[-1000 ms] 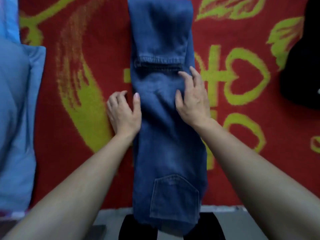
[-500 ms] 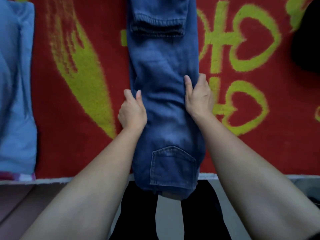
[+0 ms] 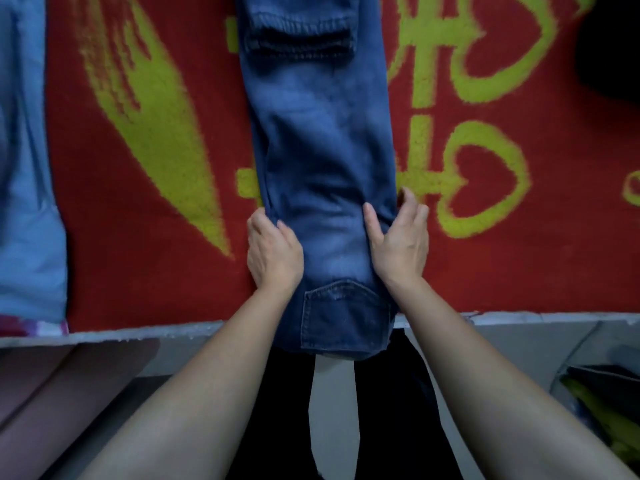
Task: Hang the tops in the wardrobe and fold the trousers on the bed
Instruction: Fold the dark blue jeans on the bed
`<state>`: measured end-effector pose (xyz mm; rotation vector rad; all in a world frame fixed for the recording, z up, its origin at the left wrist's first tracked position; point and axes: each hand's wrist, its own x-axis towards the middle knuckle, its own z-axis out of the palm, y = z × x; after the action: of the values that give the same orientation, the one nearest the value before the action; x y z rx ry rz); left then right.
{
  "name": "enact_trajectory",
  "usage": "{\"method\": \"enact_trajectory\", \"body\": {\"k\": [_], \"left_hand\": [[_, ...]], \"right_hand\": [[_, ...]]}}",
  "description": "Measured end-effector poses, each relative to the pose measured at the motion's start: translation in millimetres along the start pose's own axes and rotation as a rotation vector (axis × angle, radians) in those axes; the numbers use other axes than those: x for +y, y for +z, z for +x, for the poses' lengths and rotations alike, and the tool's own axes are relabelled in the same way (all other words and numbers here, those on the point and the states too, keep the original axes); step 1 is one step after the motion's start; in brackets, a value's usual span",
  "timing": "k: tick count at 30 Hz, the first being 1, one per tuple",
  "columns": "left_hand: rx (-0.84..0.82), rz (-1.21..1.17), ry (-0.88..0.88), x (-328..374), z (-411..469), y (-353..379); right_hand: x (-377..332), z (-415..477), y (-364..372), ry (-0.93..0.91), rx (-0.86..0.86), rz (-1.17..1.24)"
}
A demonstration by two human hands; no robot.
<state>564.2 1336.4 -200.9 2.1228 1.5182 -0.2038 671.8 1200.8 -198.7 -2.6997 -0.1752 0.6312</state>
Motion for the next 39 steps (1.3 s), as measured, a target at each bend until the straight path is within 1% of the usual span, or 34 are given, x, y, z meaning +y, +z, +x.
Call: {"method": "enact_trajectory", "body": {"k": [2, 3, 6, 7, 8, 9, 10, 11, 12, 13, 14, 16, 18, 19, 20, 21, 22, 23, 24, 25, 26, 27, 28, 29, 31, 32, 33, 34, 35, 36, 37, 39], "left_hand": [[0.062, -0.106, 0.006, 11, 12, -15], [0.105, -0.158, 0.04, 19, 25, -24], [0.221, -0.334, 0.262, 49, 80, -50], [0.233, -0.358, 0.356, 61, 98, -57], [0.212, -0.336, 0.462, 73, 114, -62], [0.163, -0.223, 0.566, 82, 129, -62], [0.099, -0.019, 0.645, 87, 141, -59], [0.028, 0.208, 0.671, 87, 149, -55], [-0.042, 0.386, 0.653, 85, 154, -50], [-0.097, 0.49, 0.623, 81, 156, -44], [-0.134, 0.534, 0.603, 77, 156, -37], [-0.202, 0.529, 0.587, 72, 158, -30], [-0.249, 0.486, 0.596, 71, 165, -33], [-0.252, 0.454, 0.612, 70, 167, -38], [-0.231, 0.398, 0.629, 69, 169, -45], [-0.175, 0.312, 0.631, 70, 169, -51], [-0.093, 0.204, 0.589, 71, 169, -56], [-0.013, 0.064, 0.485, 74, 169, -59], [0.037, -0.127, 0.339, 77, 171, -62], [0.037, -0.371, 0.181, 80, 172, -63], [0.011, -0.621, 0.032, 85, 174, -63], [-0.016, -0.792, -0.109, 89, 175, -63], [-0.041, -0.855, -0.223, 91, 175, -62], [-0.065, -0.869, -0.295, 92, 176, -61], [-0.126, -0.902, -0.371, 93, 181, -60], [-0.159, -0.906, -0.393, 94, 185, -62], [-0.156, -0.875, -0.386, 95, 190, -64], [-0.108, -0.797, -0.342, 95, 196, -65], [-0.02, -0.676, -0.264, 94, 203, -67], [0.086, -0.531, -0.157, 95, 207, -70], [0.191, -0.389, -0.014, 98, 208, -74], [0.354, -0.183, 0.298, 109, 208, -83]], "right_hand": [[-14, 8, -8, -0.061, 0.068, 0.001], [-22, 17, -13, -0.102, 0.094, 0.027], [-57, 58, -29, -0.242, 0.156, 0.234], [-71, 76, -33, -0.258, 0.154, 0.315], [-87, 96, -35, -0.235, 0.127, 0.382], [-104, 116, -35, -0.179, 0.077, 0.439], [-120, 133, -35, -0.099, 0.007, 0.497], [-135, 149, -33, -0.018, -0.068, 0.546], [-149, 161, -32, 0.048, -0.129, 0.576], [-160, 171, -33, 0.098, -0.177, 0.585], [-170, 177, -35, 0.14, -0.21, 0.579], [-180, 182, -38, 0.202, -0.261, 0.531], [-187, 184, -41, 0.209, -0.27, 0.443], [-193, 184, -44, 0.202, -0.279, 0.475], [-199, 185, -49, 0.193, -0.292, 0.589], [-205, 187, -55, 0.191, -0.311, 0.772], [-209, 185, -63, 0.205, -0.335, 0.977], [-211, 182, -71, 0.224, -0.351, 1.167], [-208, 179, -76, 0.218, -0.36, 1.271], [-202, 173, -77, 0.187, -0.364, 1.247], [-193, 166, -74, 0.151, -0.363, 1.114], [-181, 160, -69, 0.123, -0.374, 0.929], [-168, 155, -63, 0.12, -0.39, 0.745], [-155, 153, -58, 0.143, -0.407, 0.59], [-137, 155, -54, 0.171, -0.412, 0.415], [-134, 157, -55, 0.149, -0.398, 0.336], [-134, 159, -56, 0.101, -0.365, 0.205], [-136, 161, -57, 0.031, -0.305, 0.042], [-138, 163, -57, -0.06, -0.211, -0.102], [-142, 165, -58, -0.155, -0.106, -0.185], [-147, 168, -58, -0.262, 0.0, -0.227], [-161, 179, -59, -0.494, 0.141, -0.284]]}}
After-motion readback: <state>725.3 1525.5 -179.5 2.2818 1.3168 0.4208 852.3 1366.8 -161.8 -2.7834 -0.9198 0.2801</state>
